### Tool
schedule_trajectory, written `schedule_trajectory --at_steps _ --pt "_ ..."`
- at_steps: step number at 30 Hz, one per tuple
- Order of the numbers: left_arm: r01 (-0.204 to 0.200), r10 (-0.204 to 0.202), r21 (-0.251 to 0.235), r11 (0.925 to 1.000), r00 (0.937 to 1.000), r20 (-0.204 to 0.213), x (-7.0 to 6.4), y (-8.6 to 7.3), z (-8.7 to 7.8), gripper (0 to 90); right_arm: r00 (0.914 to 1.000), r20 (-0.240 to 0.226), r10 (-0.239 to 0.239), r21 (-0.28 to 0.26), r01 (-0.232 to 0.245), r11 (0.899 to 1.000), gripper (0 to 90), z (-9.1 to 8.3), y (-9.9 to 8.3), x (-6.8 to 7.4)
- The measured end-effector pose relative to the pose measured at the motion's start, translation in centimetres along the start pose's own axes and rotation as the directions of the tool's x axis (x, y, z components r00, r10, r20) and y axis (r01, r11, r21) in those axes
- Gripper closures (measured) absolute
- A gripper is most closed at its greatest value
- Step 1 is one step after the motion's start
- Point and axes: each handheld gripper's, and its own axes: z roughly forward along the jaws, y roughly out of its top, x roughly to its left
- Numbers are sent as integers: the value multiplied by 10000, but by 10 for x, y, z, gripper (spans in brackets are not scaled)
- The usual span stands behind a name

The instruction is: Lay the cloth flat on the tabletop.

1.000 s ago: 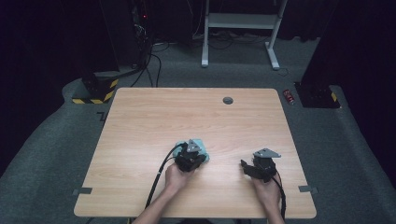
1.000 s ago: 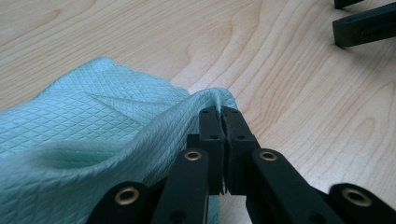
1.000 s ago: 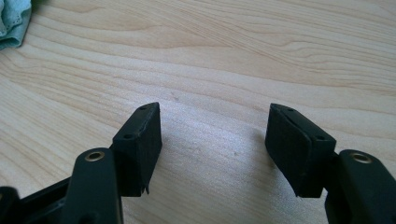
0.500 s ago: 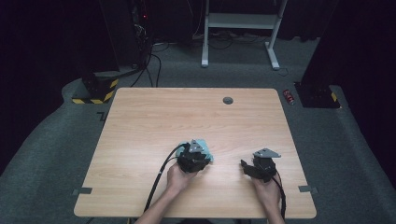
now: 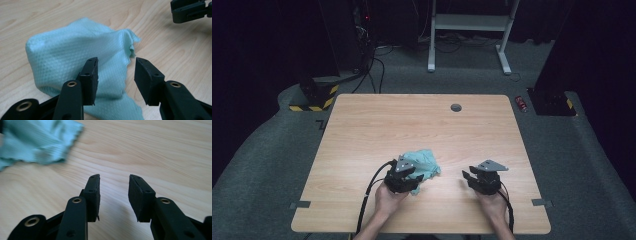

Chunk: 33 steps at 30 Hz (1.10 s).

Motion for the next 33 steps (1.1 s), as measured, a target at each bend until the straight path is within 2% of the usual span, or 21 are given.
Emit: schedule_trajectory --at_steps 1,2,4,6,7,9,10,13,15,16,20,21,23,24,25,27,29,31,33 --pt "-31 31 19 10000 10000 -20 -1 -1 0 541 10000 0 0 0 0 10000 614 0 0 0" --pt "-101 101 132 9999 9999 -47 -2 -5 2 541 9991 -248 -347 -69 346 9994 612 3 5 9" --pt "-243 246 216 9995 9996 -147 -3 -7 3 540 9985 -347 -426 -84 424 9991 617 5 6 13" --pt "-148 150 269 9995 9999 -84 -6 -9 5 539 9959 -720 -544 -113 538 9985 623 10 9 23" --pt "-220 226 341 9992 9996 -157 -7 -11 7 536 9920 -1087 -637 -42 636 9980 626 16 10 32" --pt "-240 247 370 9990 9995 -181 -8 -12 8 535 9906 -1175 -695 10 701 9975 626 17 11 35" --pt "-323 337 459 9984 9989 -317 -8 -13 10 534 9855 -1423 -925 70 945 9955 630 23 13 45" --pt "-264 288 516 9983 9985 -456 -8 -13 12 547 9800 -1676 -1074 27 1094 9940 631 28 17 56" --pt "-323 352 540 9980 9979 -544 -7 -12 13 560 9776 -1770 -1137 21 1159 9933 630 30 19 59" --pt "-264 297 567 9980 9978 -596 -6 -12 14 589 9730 -1881 -1340 204 1403 9899 629 35 24 66" --pt "-229 270 607 9979 9974 -675 -4 -12 16 628 9730 -1800 -1445 406 1541 9872 633 42 31 73" --pt "-165 203 619 9979 9979 -615 -3 -12 16 661 9783 -1597 -1319 688 1443 9871 648 49 34 75" --pt "-184 222 653 9977 9981 -578 -3 -11 17 691 9799 -1504 -1314 776 1442 9865 671 52 35 76" --pt "-211 251 674 9975 9979 -603 -2 -11 18 707 9815 -1269 -1435 946 1560 9832 780 56 35 77" --pt "-209 250 688 9974 9980 -584 -1 -10 18 707 9815 -1269 -1435 946 1560 9832 780 56 35 77" --pt "-279 319 702 9971 9979 -565 -1 -9 18 741 9832 -1041 -1496 973 1598 9823 891 56 35 77" --pt "-408 451 692 9968 9970 -628 0 -8 17 779 9848 -912 -1475 902 1557 9837 900 54 35 75" --pt "-346 381 613 9975 9977 -565 -1 -8 17 779 9862 -855 -1421 873 1495 9849 900 51 35 72" --pt "-468 507 578 9972 9964 -677 -1 -8 15 776 9866 -790 -1425 881 1493 9849 900 47 33 68"
